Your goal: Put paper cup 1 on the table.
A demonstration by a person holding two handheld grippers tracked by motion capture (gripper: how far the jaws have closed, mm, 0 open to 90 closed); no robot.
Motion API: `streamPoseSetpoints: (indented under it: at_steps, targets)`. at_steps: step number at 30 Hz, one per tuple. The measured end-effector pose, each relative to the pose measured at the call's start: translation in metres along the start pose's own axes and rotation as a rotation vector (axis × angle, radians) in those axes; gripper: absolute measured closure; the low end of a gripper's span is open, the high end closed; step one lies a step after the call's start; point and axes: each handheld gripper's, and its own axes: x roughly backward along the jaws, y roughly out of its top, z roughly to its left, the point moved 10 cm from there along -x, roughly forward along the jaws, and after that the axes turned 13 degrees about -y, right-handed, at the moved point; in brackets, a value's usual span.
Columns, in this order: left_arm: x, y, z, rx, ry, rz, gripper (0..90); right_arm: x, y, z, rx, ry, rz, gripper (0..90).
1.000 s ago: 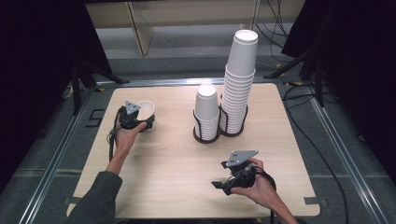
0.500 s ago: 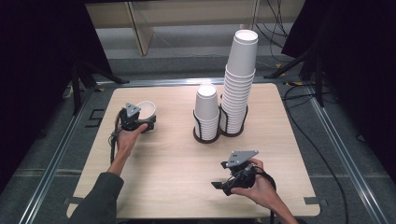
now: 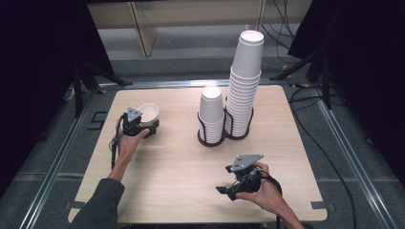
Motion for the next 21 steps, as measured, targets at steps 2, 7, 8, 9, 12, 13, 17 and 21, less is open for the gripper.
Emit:
streamPoseSetpoints:
  at_steps: [2, 7, 8, 9, 12, 13, 17, 21]
  targets:
    - [0.001, -0.002, 0.000, -0.003, 0.004, 0.000, 13.4, 0.000, 0.000, 0.000, 0.009, 0.000, -0.003, 19.6]
    - [0.004, -0.010, -0.004, 0.008, 0.001, 0.022, 14.1, -0.001, 0.000, 0.001, 0.016, 0.001, 0.002, 19.6]
    - [0.005, -0.012, -0.004, 0.008, 0.001, 0.026, 14.2, 0.000, -0.001, 0.002, 0.001, 0.002, 0.011, 19.6]
    - [0.006, -0.014, -0.003, 0.018, 0.004, 0.028, 14.2, -0.001, -0.001, 0.002, 0.008, 0.003, 0.008, 19.6]
    - [0.009, -0.018, -0.002, 0.026, -0.008, 0.025, 14.2, -0.001, 0.000, 0.001, 0.018, -0.001, 0.002, 19.6]
    - [0.011, -0.019, -0.002, 0.027, -0.013, 0.020, 14.3, -0.001, 0.000, 0.002, 0.015, 0.001, 0.001, 19.6]
    - [0.019, -0.021, -0.002, 0.030, -0.019, 0.008, 14.2, 0.000, 0.000, 0.001, 0.006, 0.004, 0.003, 19.6]
    - [0.028, -0.024, -0.005, 0.032, -0.027, 0.015, 14.3, 0.000, 0.001, 0.000, -0.002, -0.005, -0.002, 19.6]
